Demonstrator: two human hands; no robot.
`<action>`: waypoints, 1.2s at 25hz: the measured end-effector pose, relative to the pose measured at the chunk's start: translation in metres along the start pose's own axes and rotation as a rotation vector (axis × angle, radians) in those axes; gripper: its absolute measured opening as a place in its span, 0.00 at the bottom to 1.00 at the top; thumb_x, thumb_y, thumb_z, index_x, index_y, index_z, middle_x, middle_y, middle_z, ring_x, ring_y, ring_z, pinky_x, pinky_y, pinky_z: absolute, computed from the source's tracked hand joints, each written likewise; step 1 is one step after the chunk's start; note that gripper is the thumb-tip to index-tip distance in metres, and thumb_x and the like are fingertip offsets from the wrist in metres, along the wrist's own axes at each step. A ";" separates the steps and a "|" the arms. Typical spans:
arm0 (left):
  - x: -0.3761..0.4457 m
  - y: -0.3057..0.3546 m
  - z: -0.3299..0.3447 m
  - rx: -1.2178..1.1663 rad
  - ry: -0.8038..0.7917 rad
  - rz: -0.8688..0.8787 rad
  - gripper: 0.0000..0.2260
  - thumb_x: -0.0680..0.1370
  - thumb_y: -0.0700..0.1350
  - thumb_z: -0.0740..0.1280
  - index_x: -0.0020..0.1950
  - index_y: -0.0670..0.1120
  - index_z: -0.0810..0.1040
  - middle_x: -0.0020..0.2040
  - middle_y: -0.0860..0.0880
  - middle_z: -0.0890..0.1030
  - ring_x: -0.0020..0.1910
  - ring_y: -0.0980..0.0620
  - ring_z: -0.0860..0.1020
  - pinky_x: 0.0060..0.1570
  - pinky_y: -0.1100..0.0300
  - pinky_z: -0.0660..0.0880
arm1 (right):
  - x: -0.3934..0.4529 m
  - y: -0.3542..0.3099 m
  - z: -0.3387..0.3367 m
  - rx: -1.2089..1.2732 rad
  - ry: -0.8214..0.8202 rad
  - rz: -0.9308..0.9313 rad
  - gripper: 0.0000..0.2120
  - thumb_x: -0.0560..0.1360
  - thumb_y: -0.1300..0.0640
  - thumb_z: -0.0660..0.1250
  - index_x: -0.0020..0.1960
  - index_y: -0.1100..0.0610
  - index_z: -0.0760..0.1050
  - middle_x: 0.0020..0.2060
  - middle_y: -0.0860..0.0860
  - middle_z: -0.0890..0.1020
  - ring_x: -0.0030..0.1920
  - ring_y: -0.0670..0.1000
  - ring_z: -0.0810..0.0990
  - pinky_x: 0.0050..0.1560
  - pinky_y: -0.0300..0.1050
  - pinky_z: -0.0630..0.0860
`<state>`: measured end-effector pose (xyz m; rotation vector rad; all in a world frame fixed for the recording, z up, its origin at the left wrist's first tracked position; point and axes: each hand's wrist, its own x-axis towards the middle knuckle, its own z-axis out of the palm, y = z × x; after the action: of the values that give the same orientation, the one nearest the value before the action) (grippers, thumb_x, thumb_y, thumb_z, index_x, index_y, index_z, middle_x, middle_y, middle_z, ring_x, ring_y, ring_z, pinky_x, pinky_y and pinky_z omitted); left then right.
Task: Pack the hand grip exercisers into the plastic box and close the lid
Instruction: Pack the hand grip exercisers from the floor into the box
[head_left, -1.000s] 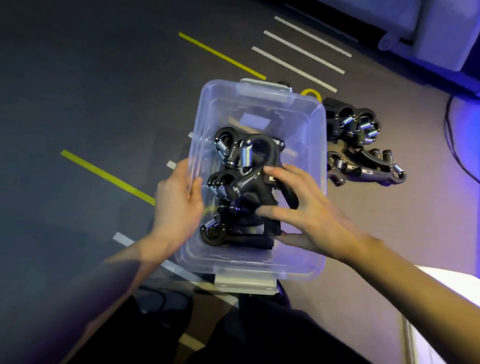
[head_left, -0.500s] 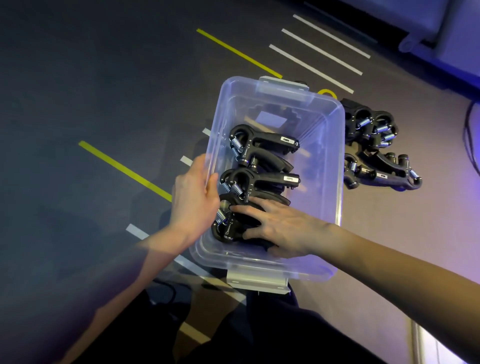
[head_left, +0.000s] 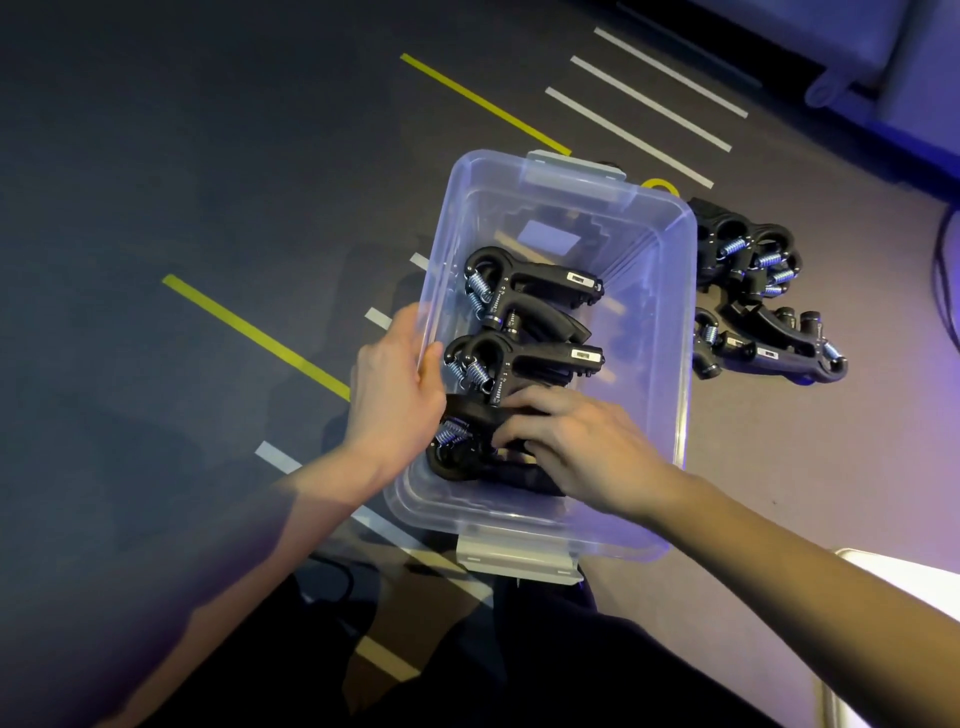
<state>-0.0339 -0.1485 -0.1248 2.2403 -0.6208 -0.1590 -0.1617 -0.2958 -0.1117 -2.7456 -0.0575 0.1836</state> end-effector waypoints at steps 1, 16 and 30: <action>0.000 0.000 0.000 0.003 0.001 -0.002 0.09 0.77 0.39 0.62 0.56 0.41 0.72 0.26 0.54 0.64 0.30 0.42 0.65 0.32 0.53 0.59 | -0.006 -0.003 0.002 -0.092 0.049 -0.066 0.16 0.73 0.61 0.58 0.52 0.47 0.79 0.56 0.48 0.79 0.48 0.55 0.79 0.36 0.44 0.77; -0.001 0.000 0.000 -0.014 0.001 -0.012 0.09 0.77 0.39 0.61 0.57 0.42 0.73 0.26 0.55 0.65 0.29 0.44 0.65 0.32 0.54 0.60 | -0.018 0.003 0.014 -0.287 -0.101 -0.242 0.22 0.74 0.64 0.65 0.67 0.53 0.72 0.73 0.51 0.65 0.60 0.57 0.69 0.50 0.52 0.77; -0.002 0.002 -0.004 -0.014 -0.016 -0.002 0.07 0.76 0.38 0.62 0.53 0.41 0.74 0.25 0.53 0.64 0.25 0.46 0.65 0.29 0.52 0.64 | 0.005 -0.005 0.031 0.206 -0.708 0.196 0.26 0.82 0.43 0.46 0.76 0.42 0.39 0.73 0.36 0.34 0.73 0.48 0.29 0.70 0.58 0.27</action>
<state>-0.0352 -0.1458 -0.1212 2.2283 -0.6239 -0.1813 -0.1608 -0.2789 -0.1391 -2.3469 0.0385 1.1334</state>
